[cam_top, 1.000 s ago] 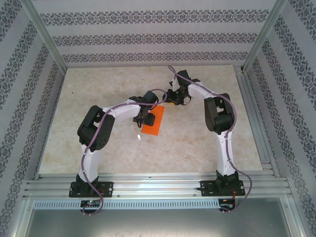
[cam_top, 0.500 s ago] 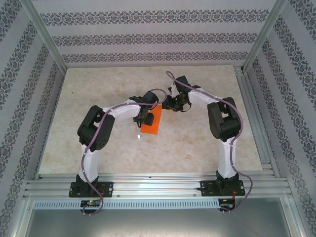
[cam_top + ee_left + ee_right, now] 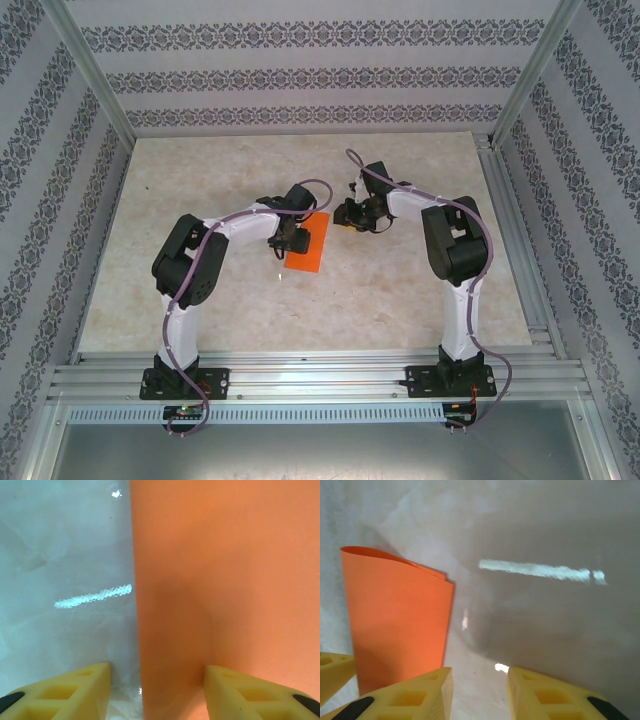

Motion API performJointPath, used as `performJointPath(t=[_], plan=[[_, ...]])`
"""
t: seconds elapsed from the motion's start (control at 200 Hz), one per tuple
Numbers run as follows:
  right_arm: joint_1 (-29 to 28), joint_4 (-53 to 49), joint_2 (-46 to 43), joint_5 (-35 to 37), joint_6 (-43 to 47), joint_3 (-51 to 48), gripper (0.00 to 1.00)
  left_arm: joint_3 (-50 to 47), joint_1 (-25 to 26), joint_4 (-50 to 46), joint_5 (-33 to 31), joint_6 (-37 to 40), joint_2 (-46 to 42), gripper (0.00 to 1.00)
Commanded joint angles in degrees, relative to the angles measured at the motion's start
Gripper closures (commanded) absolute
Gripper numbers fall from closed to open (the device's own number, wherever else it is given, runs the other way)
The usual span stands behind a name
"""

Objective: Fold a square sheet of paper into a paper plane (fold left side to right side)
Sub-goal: First fold in half a square sheet of paper at the center of the table, then hold the square sheet of paper at the center of the table.

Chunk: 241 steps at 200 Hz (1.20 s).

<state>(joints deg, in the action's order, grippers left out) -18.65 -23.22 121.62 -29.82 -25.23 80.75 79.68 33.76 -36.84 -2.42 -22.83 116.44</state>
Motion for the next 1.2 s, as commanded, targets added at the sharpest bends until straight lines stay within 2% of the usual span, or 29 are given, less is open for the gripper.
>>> performJointPath(t=[0.0,0.32,1.199], plan=[[0.5,1.8,-3.7,-0.7,-0.6,-2.3,0.65,-3.0,0.3,1.1,10.5,-1.7,2.1,0.48],[1.5,4.6,-5.2,-0.8,-1.7,-7.3,0.65,-3.0,-1.1,1.0,11.0,-1.4,0.4,0.46],[-1.5,4.7,-4.9,-2.4,-3.7,-4.5,0.66,-3.4,-1.2,1.0,10.4,-0.9,2.1,0.52]])
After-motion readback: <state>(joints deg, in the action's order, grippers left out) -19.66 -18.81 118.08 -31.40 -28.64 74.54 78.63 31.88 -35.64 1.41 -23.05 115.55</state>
